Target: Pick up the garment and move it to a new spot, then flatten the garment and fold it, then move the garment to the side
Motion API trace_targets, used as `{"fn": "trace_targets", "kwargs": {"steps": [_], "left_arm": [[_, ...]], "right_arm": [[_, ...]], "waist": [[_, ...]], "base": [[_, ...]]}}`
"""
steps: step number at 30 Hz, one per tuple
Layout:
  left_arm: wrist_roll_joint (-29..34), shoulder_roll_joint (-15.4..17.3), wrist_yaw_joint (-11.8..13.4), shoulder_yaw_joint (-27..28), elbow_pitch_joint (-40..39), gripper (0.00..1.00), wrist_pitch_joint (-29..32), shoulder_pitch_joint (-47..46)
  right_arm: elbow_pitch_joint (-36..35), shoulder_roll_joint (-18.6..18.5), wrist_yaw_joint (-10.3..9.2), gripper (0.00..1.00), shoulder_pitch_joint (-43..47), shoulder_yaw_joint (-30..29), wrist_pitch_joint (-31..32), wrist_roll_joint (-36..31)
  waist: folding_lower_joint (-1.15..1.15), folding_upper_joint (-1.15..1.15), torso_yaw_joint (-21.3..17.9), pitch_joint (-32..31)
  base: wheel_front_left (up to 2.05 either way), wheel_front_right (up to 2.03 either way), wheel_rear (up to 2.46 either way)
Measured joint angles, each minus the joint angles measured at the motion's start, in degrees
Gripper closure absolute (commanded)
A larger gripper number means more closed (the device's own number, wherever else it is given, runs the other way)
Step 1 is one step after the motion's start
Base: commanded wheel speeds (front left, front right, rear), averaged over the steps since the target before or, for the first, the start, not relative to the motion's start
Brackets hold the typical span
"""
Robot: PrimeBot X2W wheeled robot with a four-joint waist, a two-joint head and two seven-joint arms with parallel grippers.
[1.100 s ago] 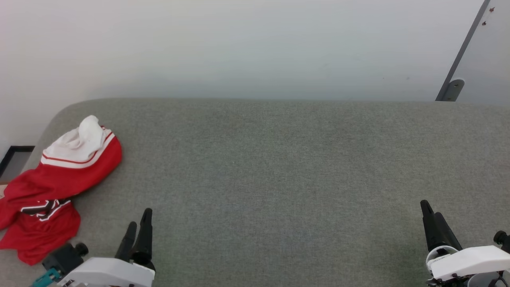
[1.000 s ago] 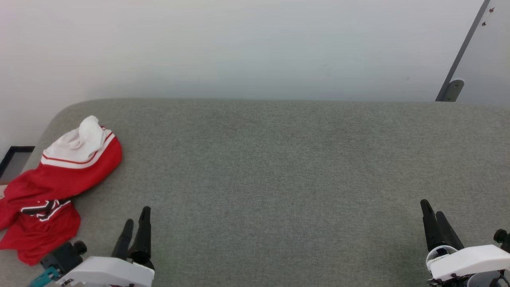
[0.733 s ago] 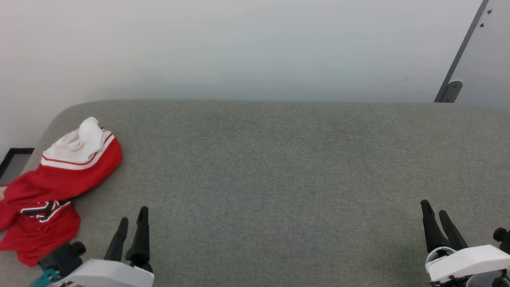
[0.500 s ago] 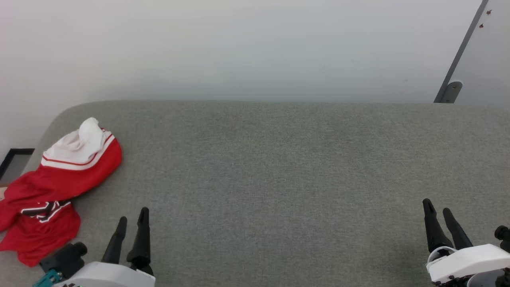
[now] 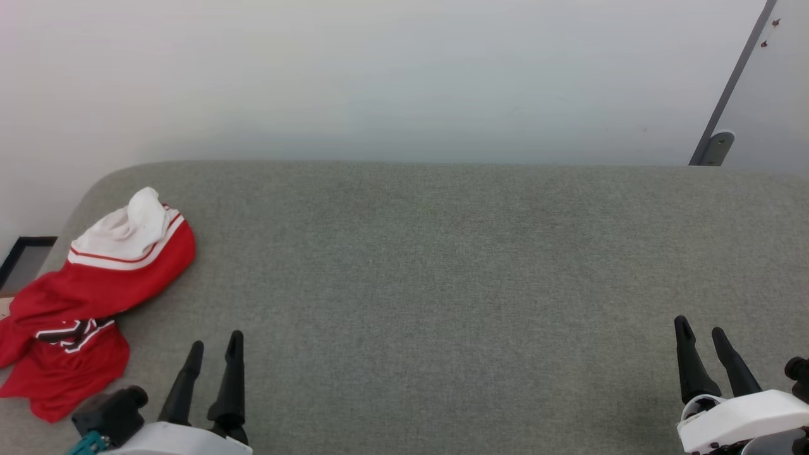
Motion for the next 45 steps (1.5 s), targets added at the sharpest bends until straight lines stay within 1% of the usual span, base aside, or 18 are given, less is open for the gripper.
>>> {"fn": "trace_targets", "kwargs": {"steps": [16, 31, 45], "left_arm": [[6.0, 1.9, -0.2, -2.1, -1.4, 0.00, -2.0, 0.5], [10.1, 3.4, -0.3, -3.7, -2.4, 0.00, -3.6, 0.8], [14.5, 4.3, -0.3, -4.5, -3.4, 0.00, -5.0, 1.1]], "right_arm": [[-1.3, 0.0, 0.00, 0.00, 0.4, 0.1, -1.0, -7.3], [-2.4, -0.1, 0.00, 0.00, 1.1, 0.2, -1.7, -12.9], [-3.6, -0.5, 0.00, 0.00, 1.4, 0.2, -2.4, -18.3]], "waist": [[0.00, 0.00, 0.0, -0.3], [0.00, 0.00, 0.1, -0.5], [0.00, 0.00, 0.3, -0.7]], "base": [[0.00, 0.00, 0.00], [0.00, 0.00, 0.00], [0.00, 0.00, 0.00]]}}
